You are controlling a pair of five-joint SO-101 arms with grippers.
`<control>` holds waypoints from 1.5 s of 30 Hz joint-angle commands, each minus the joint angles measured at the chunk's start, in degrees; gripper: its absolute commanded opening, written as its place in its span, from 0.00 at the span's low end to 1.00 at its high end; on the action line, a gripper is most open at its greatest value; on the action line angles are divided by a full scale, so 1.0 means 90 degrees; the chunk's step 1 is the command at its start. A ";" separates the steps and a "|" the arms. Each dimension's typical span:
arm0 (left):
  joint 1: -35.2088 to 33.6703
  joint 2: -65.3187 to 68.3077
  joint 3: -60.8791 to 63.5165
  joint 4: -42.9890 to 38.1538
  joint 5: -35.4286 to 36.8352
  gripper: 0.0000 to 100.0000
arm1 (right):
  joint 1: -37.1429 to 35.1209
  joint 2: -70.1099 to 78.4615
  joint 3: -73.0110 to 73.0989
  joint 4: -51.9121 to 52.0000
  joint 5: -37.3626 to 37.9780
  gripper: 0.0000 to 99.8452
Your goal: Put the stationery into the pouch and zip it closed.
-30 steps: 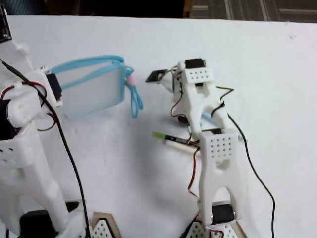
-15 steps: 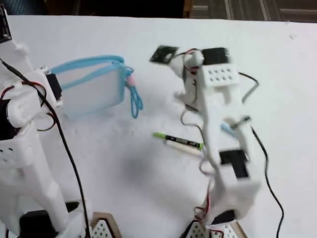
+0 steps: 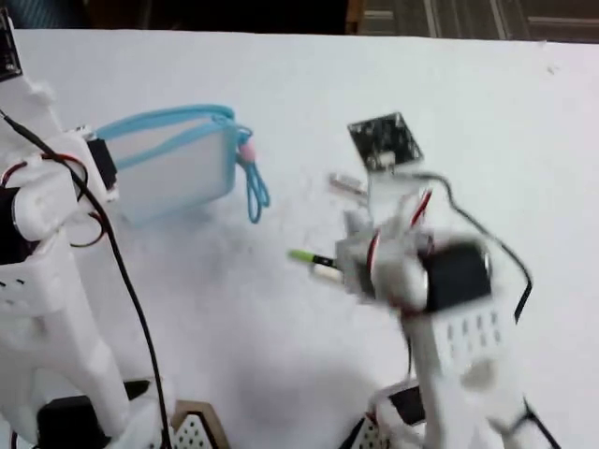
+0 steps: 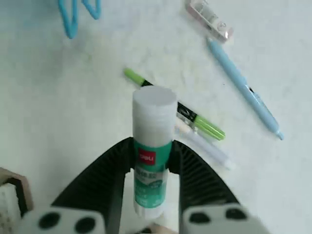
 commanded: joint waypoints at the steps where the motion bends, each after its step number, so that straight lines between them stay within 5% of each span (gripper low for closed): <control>1: 0.0054 -0.0122 -0.0059 -0.0010 -0.0029 0.02 | -0.0845 -0.1040 0.0264 -0.1411 -0.1416 0.02; 3: 0.0103 -0.0151 -0.0059 -0.0010 -0.0029 0.02 | -0.1079 -0.1411 0.0440 -0.2574 -0.2042 0.02; 8: 0.0103 -0.0151 -0.0059 -0.0010 -0.0029 0.02 | -0.1167 -0.1626 0.0733 -0.5983 -0.1788 0.02; 12: 0.0103 -0.0151 -0.0049 -0.0010 -0.0029 0.02 | -0.1411 -0.0777 0.0625 -0.7321 -0.1758 0.02; 24: 0.0103 -0.0112 -0.0020 -0.0029 -0.0029 0.02 | -0.2037 0.2271 -0.1133 -0.8132 -0.1758 0.02; 34: 0.0093 -0.0093 -0.0020 -0.0049 -0.0029 0.02 | -0.2672 0.2320 -0.0635 -0.8005 -0.1114 0.02; 45: 0.0083 -0.0093 -0.0010 -0.0049 -0.0029 0.02 | -0.2056 0.2359 0.0733 -0.9040 -0.0762 0.02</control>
